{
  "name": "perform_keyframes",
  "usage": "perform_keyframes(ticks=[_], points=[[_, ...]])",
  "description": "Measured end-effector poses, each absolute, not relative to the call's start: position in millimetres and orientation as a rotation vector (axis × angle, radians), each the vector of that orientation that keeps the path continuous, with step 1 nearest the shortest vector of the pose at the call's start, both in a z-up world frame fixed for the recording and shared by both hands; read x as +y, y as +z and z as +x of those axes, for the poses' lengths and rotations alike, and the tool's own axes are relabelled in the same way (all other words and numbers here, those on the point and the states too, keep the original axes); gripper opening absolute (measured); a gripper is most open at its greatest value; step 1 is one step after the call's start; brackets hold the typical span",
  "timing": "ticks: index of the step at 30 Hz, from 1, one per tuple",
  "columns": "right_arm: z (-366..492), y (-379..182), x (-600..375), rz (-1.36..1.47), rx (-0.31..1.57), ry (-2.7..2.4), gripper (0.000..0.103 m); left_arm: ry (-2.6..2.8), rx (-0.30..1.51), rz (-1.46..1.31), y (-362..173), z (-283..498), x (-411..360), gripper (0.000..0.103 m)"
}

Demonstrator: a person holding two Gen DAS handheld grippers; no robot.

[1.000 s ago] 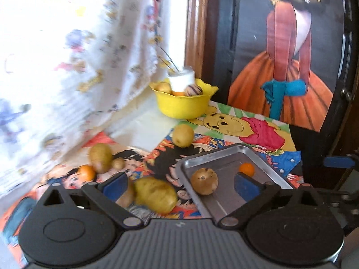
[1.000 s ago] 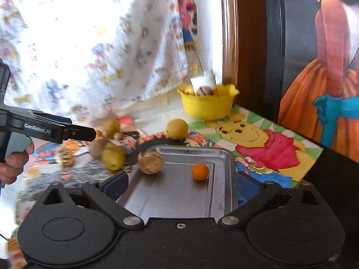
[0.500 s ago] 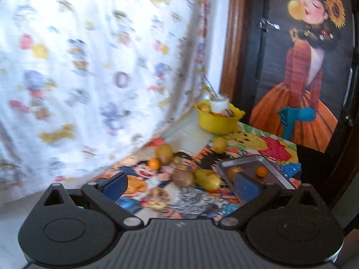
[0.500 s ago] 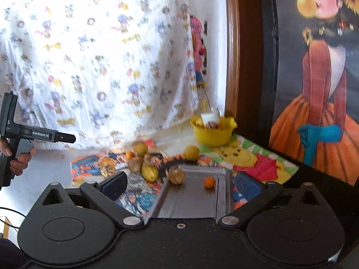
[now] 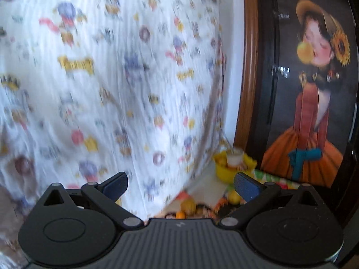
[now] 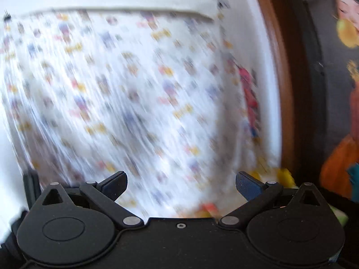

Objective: Organize fruits
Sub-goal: 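Open both tools and pull them back from the tray toward the loose fruits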

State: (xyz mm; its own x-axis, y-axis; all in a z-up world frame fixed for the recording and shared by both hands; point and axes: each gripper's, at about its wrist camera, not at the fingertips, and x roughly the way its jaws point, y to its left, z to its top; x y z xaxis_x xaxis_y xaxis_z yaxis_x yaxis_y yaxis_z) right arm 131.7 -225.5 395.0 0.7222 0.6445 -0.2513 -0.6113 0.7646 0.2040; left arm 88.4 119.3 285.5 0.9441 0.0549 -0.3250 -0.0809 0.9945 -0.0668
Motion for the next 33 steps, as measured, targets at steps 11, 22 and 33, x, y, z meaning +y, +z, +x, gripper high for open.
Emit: perform_keyframes(ticks=[11, 22, 33], points=[[238.8, 371.8, -166.9, 0.106, 0.279, 0.737, 0.103, 0.178, 0.376, -0.18, 257.6, 139.8, 143.9, 0.103], [298.9, 209.8, -131.5, -0.037, 0.488, 0.712, 0.103, 0.138, 0.514, -0.143, 154.2, 199.1, 129.7, 0.103], [315.8, 115.1, -127.1, -0.107, 0.517, 0.702, 0.103, 0.1, 0.645, -0.196, 76.4, 232.9, 134.1, 0.103]])
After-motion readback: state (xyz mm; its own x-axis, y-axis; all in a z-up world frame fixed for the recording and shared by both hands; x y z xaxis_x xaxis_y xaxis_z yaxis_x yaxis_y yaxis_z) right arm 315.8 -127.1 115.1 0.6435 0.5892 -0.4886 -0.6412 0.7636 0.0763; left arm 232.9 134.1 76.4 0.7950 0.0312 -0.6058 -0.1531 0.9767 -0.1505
